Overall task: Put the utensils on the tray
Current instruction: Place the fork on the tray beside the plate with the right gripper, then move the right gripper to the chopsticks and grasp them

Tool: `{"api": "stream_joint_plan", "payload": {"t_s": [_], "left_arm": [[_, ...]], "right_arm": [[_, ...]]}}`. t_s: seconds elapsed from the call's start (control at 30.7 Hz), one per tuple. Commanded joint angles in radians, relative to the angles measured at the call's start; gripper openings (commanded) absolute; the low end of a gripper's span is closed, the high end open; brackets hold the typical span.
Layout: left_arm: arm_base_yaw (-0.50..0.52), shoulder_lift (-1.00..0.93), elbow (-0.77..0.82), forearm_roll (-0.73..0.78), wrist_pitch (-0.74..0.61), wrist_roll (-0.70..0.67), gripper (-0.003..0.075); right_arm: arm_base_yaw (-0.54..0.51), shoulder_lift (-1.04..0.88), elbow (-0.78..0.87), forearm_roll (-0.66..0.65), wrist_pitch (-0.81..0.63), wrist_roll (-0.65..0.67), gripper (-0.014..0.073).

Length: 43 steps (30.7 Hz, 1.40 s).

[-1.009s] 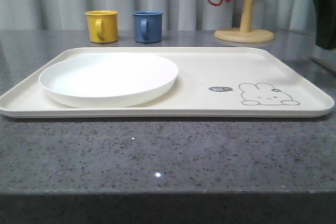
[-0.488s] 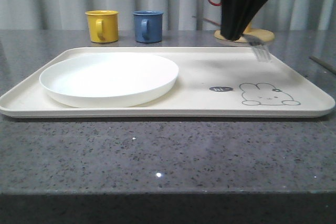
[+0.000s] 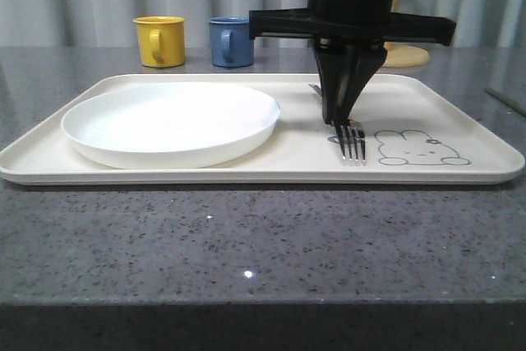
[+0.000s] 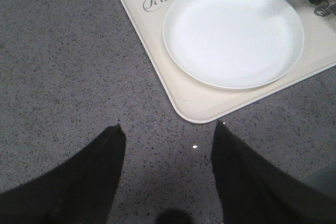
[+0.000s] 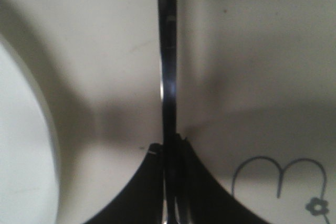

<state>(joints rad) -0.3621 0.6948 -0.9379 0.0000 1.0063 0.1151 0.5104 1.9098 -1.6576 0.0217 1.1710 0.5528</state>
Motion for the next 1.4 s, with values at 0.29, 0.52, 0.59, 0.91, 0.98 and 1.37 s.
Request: {"api": "stream_joint_plan", "payload": {"t_s": [0.29,0.52,0.59,0.91,0.98,1.37], "left_arm": [[-0.003,0.002,-0.022,0.000,-0.065,-0.009,0.0367],[-0.003,0.002,-0.022,0.000,-0.065,-0.009,0.0367],[-0.003,0.002,-0.022,0.000,-0.065,-0.009,0.0367],[-0.003,0.002,-0.022,0.000,-0.065,-0.009,0.0367],[-0.003,0.002,-0.022,0.000,-0.065,-0.009,0.0367],[-0.003,0.002,-0.022,0.000,-0.065,-0.009,0.0367]], "right_arm": [[-0.001,-0.034,-0.040,-0.010,-0.055,0.015,0.0227],[-0.001,-0.089,-0.042,-0.078,-0.039,-0.042,0.0255],[-0.001,-0.117,-0.042,-0.119,-0.010,-0.074,0.0255],[-0.176,-0.243,-0.002,-0.206,0.103,-0.227,0.0255],[-0.234,-0.251,0.015,-0.161,0.108,-0.286,0.0255],[-0.445,-0.251,0.175,-0.072,0.125,-0.432,0.0255]]}}
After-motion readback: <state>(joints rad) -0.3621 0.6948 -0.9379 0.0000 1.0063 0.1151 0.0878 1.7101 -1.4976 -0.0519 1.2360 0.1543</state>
